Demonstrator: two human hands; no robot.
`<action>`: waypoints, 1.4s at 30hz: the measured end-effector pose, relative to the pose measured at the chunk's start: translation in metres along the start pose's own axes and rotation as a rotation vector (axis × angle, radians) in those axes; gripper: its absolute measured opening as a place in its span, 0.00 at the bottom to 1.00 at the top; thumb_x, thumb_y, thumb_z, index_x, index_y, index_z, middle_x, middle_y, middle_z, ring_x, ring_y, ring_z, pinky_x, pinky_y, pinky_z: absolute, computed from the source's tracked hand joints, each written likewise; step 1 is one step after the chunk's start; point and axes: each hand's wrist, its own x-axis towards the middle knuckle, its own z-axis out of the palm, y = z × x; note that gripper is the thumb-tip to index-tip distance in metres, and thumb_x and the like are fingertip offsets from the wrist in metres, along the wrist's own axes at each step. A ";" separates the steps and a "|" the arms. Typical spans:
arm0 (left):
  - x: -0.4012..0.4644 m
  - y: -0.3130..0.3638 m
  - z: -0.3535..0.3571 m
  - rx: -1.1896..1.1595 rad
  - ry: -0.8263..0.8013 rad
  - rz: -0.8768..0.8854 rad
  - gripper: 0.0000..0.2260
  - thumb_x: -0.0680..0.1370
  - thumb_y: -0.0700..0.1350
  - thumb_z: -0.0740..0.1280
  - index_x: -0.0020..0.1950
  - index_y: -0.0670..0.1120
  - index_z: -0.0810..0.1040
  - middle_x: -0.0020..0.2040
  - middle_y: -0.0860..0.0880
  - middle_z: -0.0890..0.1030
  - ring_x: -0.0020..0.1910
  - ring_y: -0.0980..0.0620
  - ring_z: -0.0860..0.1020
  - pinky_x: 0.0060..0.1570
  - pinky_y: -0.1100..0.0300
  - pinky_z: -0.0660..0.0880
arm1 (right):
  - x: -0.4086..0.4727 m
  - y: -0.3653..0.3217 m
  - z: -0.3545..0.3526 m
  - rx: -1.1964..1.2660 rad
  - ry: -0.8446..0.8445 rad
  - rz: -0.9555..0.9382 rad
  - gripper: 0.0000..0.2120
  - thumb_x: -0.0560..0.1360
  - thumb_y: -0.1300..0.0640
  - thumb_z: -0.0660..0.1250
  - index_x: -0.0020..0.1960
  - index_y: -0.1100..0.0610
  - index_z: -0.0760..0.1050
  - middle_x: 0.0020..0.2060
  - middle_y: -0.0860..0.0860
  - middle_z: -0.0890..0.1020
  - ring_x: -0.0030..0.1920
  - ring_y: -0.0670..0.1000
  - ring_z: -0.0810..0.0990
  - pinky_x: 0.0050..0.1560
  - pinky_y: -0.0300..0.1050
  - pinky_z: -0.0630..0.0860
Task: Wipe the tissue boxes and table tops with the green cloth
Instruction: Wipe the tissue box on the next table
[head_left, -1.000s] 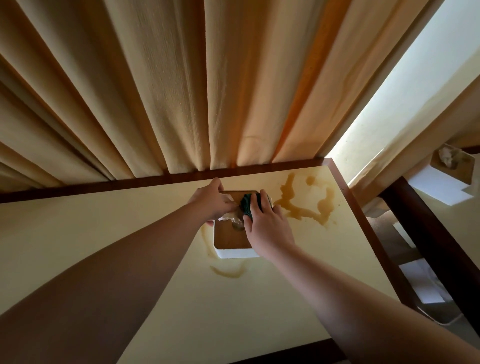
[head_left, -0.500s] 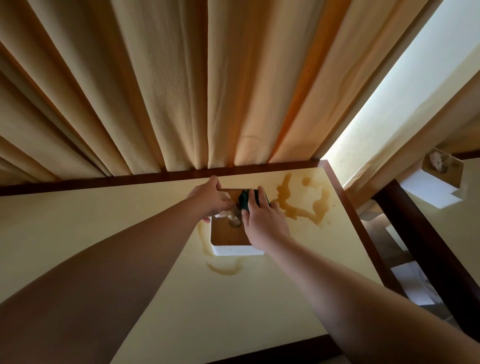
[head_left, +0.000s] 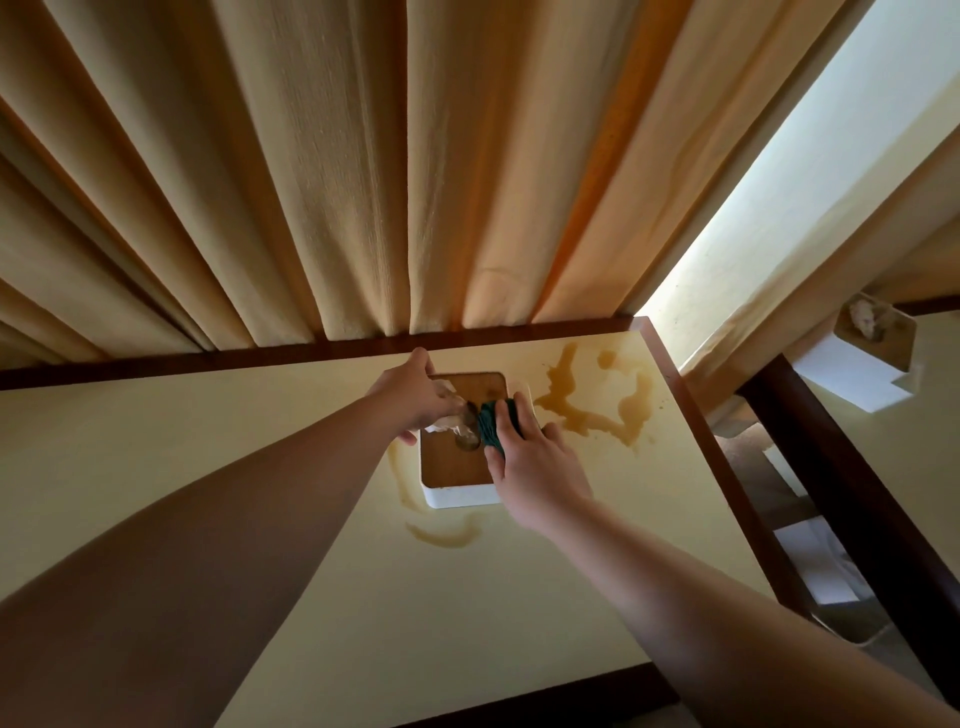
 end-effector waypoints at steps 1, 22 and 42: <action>0.000 0.000 0.000 0.003 0.000 -0.001 0.26 0.74 0.61 0.76 0.59 0.52 0.65 0.47 0.49 0.76 0.40 0.44 0.84 0.36 0.50 0.85 | -0.008 0.000 0.003 0.001 -0.006 -0.002 0.30 0.86 0.41 0.46 0.85 0.50 0.43 0.84 0.51 0.44 0.68 0.61 0.67 0.69 0.54 0.70; 0.001 -0.003 0.004 -0.016 -0.001 0.014 0.26 0.74 0.60 0.76 0.60 0.53 0.65 0.49 0.49 0.76 0.43 0.47 0.81 0.31 0.56 0.83 | 0.043 -0.007 -0.018 0.048 -0.002 0.034 0.31 0.87 0.44 0.50 0.85 0.53 0.46 0.82 0.55 0.53 0.73 0.64 0.67 0.68 0.55 0.73; 0.003 -0.004 0.005 -0.019 0.015 0.002 0.26 0.73 0.61 0.76 0.60 0.54 0.65 0.49 0.50 0.77 0.43 0.47 0.81 0.33 0.54 0.84 | 0.053 -0.012 -0.020 0.042 0.029 0.047 0.30 0.87 0.45 0.50 0.84 0.53 0.46 0.82 0.56 0.53 0.73 0.65 0.66 0.69 0.56 0.72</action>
